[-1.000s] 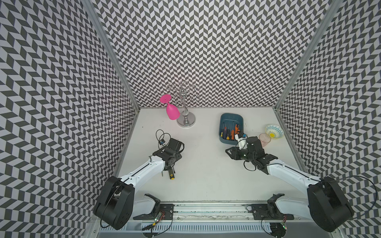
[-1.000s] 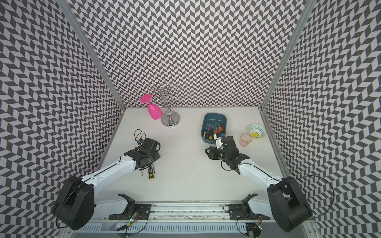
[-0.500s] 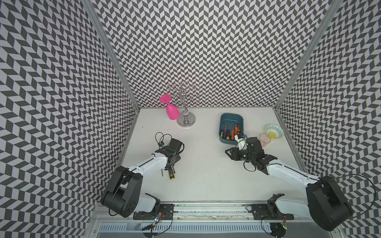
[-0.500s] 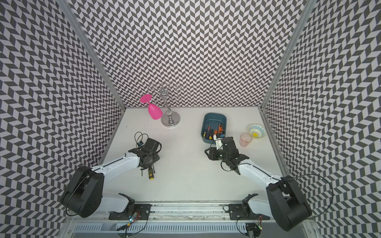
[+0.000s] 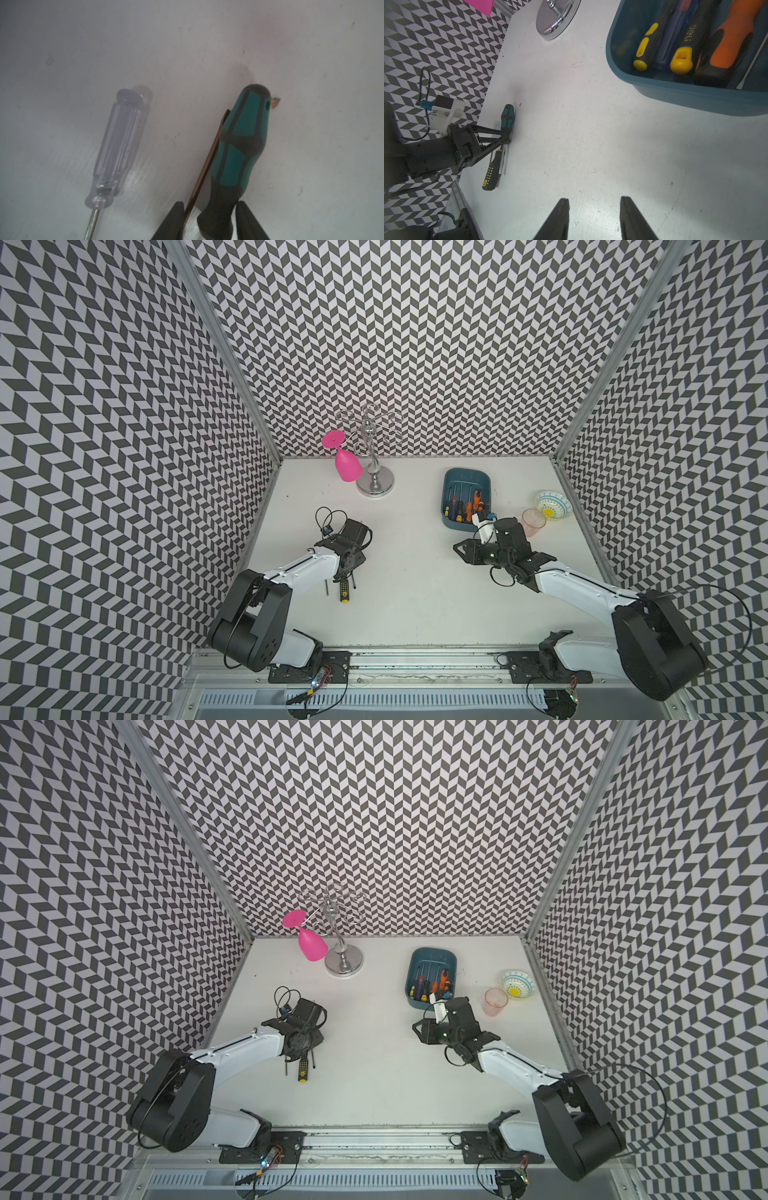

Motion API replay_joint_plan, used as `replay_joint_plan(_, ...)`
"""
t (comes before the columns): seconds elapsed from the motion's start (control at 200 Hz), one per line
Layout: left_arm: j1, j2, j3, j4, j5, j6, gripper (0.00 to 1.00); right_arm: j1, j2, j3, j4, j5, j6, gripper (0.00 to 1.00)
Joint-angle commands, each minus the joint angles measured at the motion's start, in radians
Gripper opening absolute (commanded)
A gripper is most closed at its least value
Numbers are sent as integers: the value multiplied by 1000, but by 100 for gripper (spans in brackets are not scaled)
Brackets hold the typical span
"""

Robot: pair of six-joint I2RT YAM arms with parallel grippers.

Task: Put the screwdriver on the desktop into the storage box
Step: Pick up the screwdriver from the center of the board.

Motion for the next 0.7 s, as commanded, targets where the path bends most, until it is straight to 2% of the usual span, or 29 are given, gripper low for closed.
replay_joint_plan(0.0,1,21,-3,33,26,17,42,6,11,-10,56,-6,2,44)
replay_joint_plan(0.23,-19,29,4,29,15,16,42,6,24,-10,59,-13,3,43)
replay_joint_plan(0.441,-32,5,42,-13,-30,26,50,6,22,-11,59,-13,4,43)
replay_joint_plan(0.696,-46,3,50,-4,-31,34,50,7,25,-15,63,-18,7,43)
